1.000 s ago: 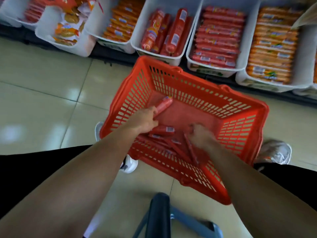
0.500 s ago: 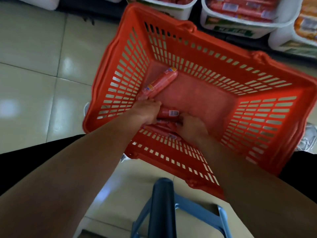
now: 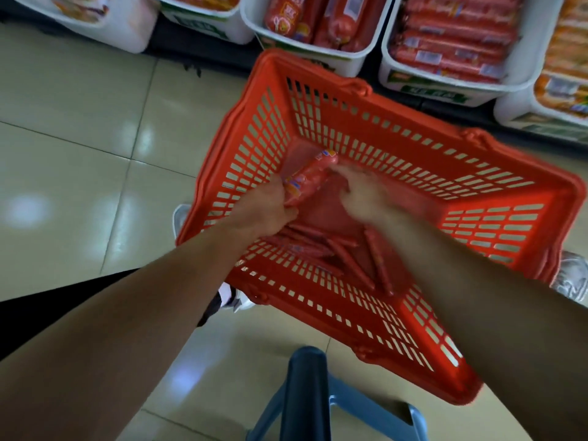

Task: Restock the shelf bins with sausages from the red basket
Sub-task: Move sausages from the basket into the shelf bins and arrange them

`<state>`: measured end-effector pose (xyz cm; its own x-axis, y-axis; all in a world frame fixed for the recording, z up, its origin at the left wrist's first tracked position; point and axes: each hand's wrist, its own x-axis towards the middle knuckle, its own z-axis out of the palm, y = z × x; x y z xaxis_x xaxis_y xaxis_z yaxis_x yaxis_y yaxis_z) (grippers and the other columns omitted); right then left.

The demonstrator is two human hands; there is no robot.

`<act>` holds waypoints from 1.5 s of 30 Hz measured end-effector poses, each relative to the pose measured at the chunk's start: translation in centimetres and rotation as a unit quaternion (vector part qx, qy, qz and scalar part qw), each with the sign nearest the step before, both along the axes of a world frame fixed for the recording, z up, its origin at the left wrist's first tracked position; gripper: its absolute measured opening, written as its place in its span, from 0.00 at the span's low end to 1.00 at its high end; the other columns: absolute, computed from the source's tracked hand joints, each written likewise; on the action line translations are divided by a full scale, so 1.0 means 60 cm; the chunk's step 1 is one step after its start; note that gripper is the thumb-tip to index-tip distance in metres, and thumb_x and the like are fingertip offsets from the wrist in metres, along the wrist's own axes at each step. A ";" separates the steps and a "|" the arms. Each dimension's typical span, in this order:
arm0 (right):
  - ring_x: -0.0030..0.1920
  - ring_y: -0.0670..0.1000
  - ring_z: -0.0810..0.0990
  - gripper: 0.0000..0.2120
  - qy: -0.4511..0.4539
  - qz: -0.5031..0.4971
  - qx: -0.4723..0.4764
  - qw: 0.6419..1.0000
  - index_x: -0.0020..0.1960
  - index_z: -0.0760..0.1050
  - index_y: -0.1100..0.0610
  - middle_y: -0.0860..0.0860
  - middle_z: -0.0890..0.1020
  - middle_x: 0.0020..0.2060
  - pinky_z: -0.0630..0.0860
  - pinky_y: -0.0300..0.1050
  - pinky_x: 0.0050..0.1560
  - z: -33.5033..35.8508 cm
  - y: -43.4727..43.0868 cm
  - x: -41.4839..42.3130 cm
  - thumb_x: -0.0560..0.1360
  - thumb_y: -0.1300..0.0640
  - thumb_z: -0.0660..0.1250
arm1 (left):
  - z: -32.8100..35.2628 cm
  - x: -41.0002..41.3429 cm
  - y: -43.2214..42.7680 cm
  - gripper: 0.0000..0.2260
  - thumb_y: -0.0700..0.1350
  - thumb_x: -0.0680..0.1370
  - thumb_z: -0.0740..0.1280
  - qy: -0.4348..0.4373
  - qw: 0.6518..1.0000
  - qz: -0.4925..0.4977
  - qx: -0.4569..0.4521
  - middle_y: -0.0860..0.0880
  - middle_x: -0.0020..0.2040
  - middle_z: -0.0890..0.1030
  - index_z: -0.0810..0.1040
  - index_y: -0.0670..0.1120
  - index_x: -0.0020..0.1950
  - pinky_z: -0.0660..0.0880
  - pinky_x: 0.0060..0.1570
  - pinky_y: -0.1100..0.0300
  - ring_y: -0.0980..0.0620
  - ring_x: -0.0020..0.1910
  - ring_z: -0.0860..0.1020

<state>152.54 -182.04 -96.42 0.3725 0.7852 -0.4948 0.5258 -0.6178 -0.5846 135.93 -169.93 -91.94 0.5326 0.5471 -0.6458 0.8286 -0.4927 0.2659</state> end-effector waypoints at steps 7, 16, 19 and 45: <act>0.78 0.55 0.50 0.35 -0.149 0.251 -0.097 0.951 0.81 0.49 0.44 0.46 0.51 0.80 0.54 0.57 0.76 -0.035 0.071 0.008 0.78 0.55 0.60 | 0.039 0.042 0.053 0.27 0.53 0.74 0.74 -0.116 0.983 0.144 -0.002 0.47 0.57 0.81 0.70 0.44 0.67 0.71 0.49 0.59 0.48 0.53 0.80; 0.69 0.58 0.68 0.21 -0.229 0.242 -0.143 0.932 0.74 0.61 0.52 0.54 0.68 0.71 0.65 0.56 0.66 -0.050 0.050 -0.055 0.82 0.52 0.56 | 0.047 0.052 0.047 0.25 0.54 0.73 0.75 -0.113 0.976 0.182 -0.031 0.50 0.56 0.82 0.72 0.48 0.65 0.72 0.52 0.61 0.48 0.55 0.81; 0.68 0.59 0.71 0.29 -0.149 0.198 -0.194 0.949 0.74 0.61 0.54 0.56 0.71 0.70 0.67 0.55 0.65 -0.034 0.013 -0.066 0.78 0.45 0.63 | 0.070 0.052 0.050 0.26 0.56 0.71 0.75 -0.106 0.979 0.171 -0.021 0.49 0.57 0.83 0.74 0.49 0.65 0.75 0.58 0.56 0.47 0.56 0.81; 0.58 0.62 0.78 0.32 0.041 -0.295 0.128 0.946 0.73 0.58 0.55 0.57 0.78 0.61 0.75 0.54 0.57 0.261 0.170 0.163 0.75 0.52 0.68 | 0.244 0.256 0.218 0.22 0.45 0.73 0.73 -0.232 0.953 0.193 -0.019 0.47 0.52 0.80 0.69 0.46 0.63 0.74 0.47 0.56 0.49 0.45 0.79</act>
